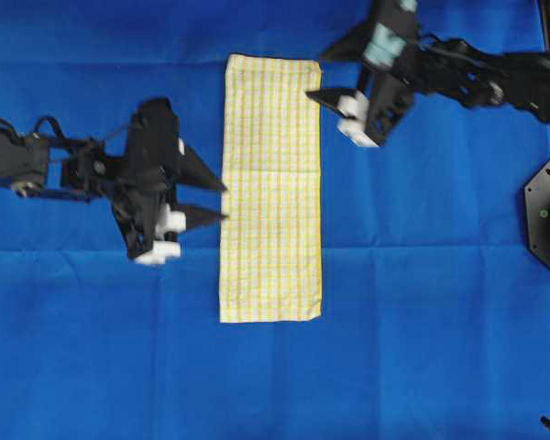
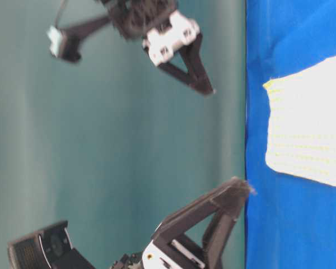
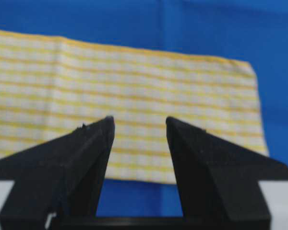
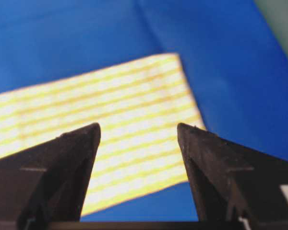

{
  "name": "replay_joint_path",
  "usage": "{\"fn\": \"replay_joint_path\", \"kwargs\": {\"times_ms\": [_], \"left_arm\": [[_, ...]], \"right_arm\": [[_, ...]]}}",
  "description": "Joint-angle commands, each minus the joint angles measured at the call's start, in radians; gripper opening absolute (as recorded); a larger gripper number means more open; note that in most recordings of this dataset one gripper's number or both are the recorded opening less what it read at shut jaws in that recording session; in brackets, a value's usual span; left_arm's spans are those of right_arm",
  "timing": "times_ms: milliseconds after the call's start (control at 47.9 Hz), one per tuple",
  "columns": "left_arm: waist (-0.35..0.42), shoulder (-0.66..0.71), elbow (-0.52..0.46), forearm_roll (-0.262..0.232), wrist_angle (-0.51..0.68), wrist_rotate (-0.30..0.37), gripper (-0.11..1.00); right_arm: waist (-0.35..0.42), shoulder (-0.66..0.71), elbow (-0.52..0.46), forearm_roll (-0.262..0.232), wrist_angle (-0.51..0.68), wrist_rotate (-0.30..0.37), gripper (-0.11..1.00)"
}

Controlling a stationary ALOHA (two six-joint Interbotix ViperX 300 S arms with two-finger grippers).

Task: Fold the yellow towel.
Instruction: 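Retract both grippers to the sides of the strip, then pinch the strip's top corners with both grippers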

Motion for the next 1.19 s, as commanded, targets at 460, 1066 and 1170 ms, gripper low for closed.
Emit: {"fn": "replay_joint_path", "kwargs": {"times_ms": [460,1066,1170], "left_arm": [[0.127,-0.069,0.075,0.003,-0.08,0.038,0.42],[0.282,0.043,0.021,0.003,-0.192,0.186,0.78],[0.333,0.11,-0.005,0.003,-0.227,0.201,0.82]], "right_arm": [[0.098,-0.181,0.156,0.014,-0.06,0.023,0.66],[-0.066,0.089,0.009,0.014,-0.092,0.017,0.77],[-0.097,0.164,-0.035,0.014,-0.091,0.017,0.78]]}}
